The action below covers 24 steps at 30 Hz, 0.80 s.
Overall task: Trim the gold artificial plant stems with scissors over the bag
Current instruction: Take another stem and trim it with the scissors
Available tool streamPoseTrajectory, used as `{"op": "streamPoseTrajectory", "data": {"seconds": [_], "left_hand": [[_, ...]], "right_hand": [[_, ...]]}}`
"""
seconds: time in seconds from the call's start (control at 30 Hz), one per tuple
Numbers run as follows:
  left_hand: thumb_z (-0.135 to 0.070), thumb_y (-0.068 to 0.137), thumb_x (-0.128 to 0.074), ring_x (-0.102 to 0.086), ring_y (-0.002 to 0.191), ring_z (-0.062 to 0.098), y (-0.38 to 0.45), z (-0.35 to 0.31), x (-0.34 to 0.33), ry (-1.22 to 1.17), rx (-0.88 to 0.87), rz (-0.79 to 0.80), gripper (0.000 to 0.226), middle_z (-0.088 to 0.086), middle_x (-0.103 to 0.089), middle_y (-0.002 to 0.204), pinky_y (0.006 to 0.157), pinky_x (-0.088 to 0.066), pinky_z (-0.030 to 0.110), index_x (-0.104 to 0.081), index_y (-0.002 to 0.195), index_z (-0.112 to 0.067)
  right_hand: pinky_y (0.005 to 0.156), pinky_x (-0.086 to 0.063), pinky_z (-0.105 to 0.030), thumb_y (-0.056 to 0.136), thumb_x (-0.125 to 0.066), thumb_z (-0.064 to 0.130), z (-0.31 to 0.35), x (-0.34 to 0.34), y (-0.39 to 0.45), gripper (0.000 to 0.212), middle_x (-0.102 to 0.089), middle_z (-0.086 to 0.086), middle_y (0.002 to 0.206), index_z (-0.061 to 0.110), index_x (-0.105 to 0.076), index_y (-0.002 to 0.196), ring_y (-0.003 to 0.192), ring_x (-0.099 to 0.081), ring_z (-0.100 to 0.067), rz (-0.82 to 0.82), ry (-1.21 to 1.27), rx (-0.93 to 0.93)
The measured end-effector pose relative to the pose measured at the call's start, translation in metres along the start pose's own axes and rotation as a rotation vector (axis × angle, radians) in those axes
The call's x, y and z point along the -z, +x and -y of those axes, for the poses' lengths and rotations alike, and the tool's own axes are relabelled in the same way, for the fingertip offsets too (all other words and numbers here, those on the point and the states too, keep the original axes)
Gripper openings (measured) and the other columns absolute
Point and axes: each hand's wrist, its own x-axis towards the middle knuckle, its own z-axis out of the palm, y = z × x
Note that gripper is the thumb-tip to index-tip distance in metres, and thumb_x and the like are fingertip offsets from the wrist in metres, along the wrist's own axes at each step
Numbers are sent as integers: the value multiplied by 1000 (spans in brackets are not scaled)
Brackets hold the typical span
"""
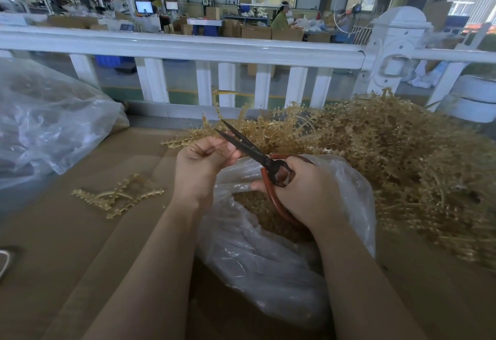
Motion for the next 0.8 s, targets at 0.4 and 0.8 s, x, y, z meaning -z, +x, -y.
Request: {"op": "streamPoseTrajectory", "data": {"seconds": [0.4,0.8], "left_hand": [[-14,79,-69,-65,66,9,2,5,0,8,39,-20,11,-1,-70,68,71,-56,22,-69,86,-5],[3,93,-59,-62,63,12,0,6,-2,177,10,1,19,5,-67,67,70,-53,25,-67,76,-2]], "right_hand": [[67,-54,-23,65,-58,88,-1,-2,1,60,-65,17,74,36,-70,92,73,-61,-1,-7,18,-9],[62,-53,-24,62,-46,93,3,4,1,68,-62,17,70,31,-64,84,69,-58,0,-27,-16,23]]}}
